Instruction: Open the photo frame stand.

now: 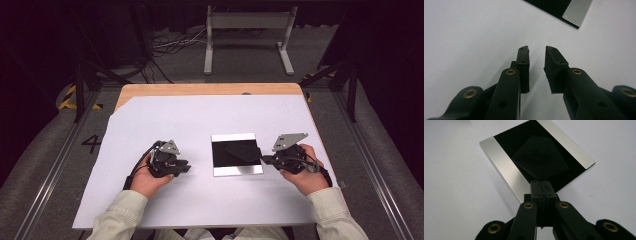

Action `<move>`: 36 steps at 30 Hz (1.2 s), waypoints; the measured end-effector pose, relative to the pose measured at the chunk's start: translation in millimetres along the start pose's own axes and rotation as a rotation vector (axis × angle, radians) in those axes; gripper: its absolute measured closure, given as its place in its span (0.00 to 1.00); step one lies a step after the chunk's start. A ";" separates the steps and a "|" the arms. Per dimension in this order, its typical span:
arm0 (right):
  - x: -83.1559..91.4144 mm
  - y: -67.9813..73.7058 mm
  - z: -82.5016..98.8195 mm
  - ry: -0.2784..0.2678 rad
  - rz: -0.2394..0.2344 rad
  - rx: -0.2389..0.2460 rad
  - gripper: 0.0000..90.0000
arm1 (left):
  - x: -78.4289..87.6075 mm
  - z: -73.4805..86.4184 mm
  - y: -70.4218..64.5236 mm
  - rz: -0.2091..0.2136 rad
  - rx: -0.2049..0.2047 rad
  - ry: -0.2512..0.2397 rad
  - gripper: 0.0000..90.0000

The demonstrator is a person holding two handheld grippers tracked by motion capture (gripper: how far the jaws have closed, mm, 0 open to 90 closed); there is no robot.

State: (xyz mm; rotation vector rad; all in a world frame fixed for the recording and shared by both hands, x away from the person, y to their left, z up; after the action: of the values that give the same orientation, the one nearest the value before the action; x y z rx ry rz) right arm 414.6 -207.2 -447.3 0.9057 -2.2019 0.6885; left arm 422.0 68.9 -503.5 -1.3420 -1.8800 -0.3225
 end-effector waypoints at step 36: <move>3.4 0.6 -18.5 -0.103 0.039 -0.028 1.00 | -3.5 2.0 -0.4 0.005 0.002 0.014 0.82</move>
State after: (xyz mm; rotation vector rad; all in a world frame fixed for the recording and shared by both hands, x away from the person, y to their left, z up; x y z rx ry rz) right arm 419.0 -195.9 -433.0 0.9041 -2.3197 0.6413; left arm 421.2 67.6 -507.2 -1.3400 -1.8648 -0.3261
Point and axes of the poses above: each handheld gripper's, and its own axes: x roughly backward along the jaws, z roughly out of its underside, y roughly to its left, the point moved 10 cm from there along -x, roughly forward along the jaws, and after that the axes turned 8 degrees about z, right-handed, at the moved point
